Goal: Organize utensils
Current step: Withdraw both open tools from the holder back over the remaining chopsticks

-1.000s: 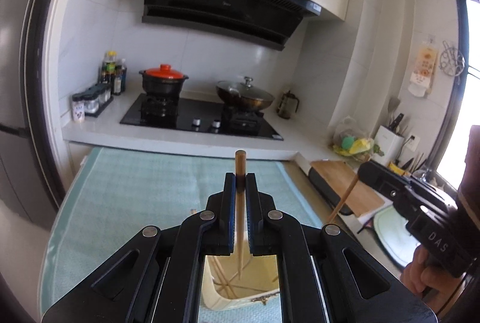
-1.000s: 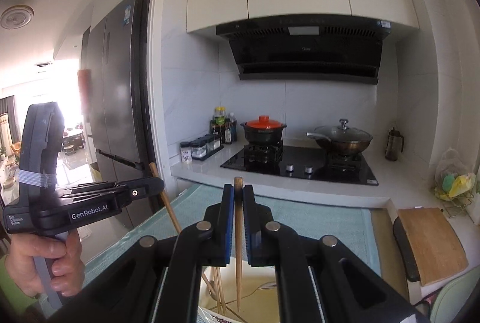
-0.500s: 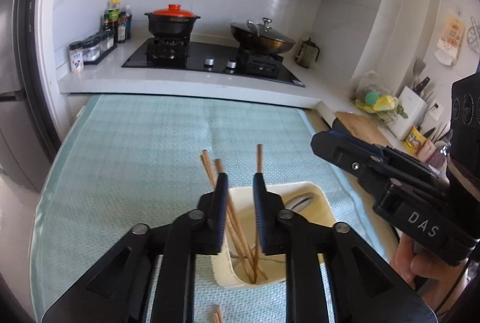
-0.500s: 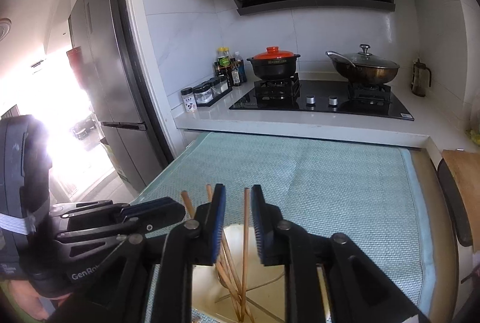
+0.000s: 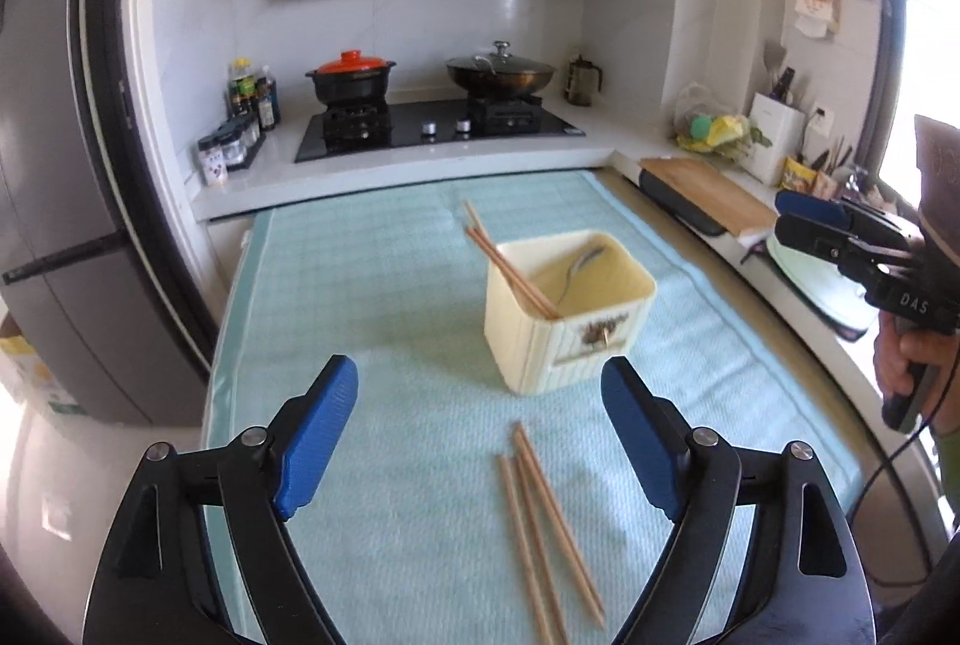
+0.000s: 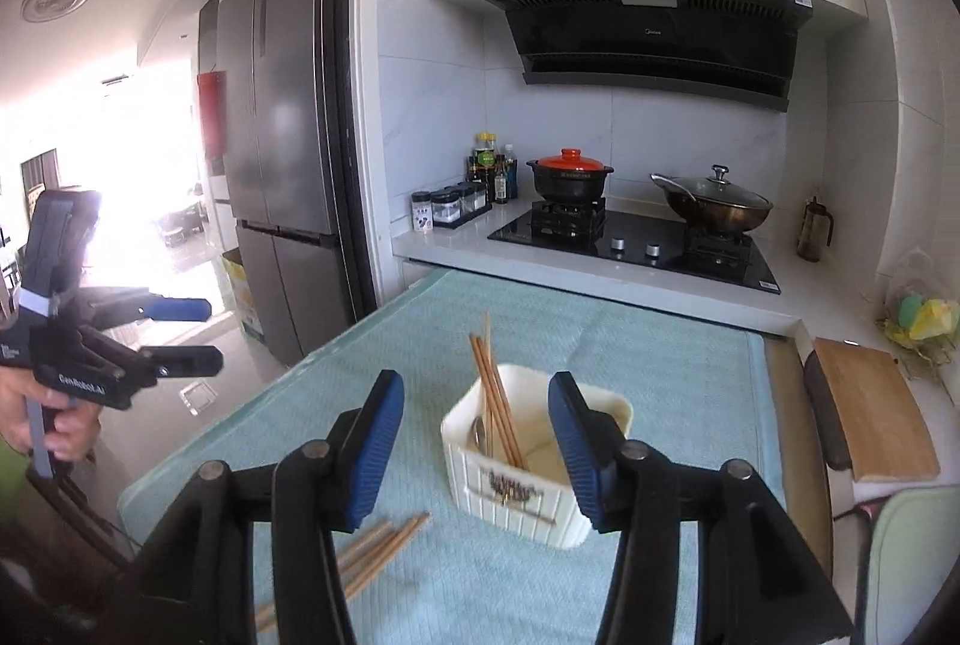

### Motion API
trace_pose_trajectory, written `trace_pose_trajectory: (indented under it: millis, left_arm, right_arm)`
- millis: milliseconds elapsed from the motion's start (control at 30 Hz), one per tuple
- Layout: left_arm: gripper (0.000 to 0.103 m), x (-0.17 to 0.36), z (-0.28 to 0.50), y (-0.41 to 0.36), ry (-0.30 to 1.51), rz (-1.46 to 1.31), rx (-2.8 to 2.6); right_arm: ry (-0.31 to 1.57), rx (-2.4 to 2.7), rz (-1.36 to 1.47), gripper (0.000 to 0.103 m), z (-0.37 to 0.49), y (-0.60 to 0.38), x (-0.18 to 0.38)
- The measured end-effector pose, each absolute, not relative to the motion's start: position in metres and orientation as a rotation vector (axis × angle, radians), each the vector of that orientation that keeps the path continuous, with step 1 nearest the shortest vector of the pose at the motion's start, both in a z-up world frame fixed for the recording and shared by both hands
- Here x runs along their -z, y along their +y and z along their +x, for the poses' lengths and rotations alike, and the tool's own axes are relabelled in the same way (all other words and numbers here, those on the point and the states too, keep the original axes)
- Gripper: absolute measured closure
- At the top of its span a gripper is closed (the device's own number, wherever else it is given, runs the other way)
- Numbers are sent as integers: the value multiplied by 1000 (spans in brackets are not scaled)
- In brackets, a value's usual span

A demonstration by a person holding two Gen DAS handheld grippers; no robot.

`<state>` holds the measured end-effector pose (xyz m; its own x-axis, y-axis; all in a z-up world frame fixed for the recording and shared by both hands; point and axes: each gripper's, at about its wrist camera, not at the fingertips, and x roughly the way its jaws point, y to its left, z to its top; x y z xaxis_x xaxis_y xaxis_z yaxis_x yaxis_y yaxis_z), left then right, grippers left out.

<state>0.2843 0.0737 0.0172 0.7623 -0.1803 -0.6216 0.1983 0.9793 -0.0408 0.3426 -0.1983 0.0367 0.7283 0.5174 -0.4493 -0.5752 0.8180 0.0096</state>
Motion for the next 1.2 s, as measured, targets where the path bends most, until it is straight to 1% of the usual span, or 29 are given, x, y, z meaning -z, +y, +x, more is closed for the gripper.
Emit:
trace_pose_trajectory:
  millis: [133,267,400,500,667,967,1200]
  left_arm:
    - [18,24,233,64,718,23,205]
    - [18,65,196,46,745,2,200]
    - [18,89,181,31,752,-63,225]
    - [18,98,176,21,763,-57,224]
    - [18,100,171,20,752,-52,214]
    - [18,111,171,43,752,-94,147]
    - [18,129,180,71,767,-158,99]
  right_arm:
    - [468,-505,-184,52,286,-217,6]
    - [512,-422,-150,52,239,-230,54]
    - [554,-362,-147,52,206,-230,94]
    - [599,-376,-169,52,195,-226,112]
    - [601,-394,-162,52,187,-220,113]
    - [574,-419,-156,52,189,-201,111]
    - [601,-384,-121,52,202,-198,111]
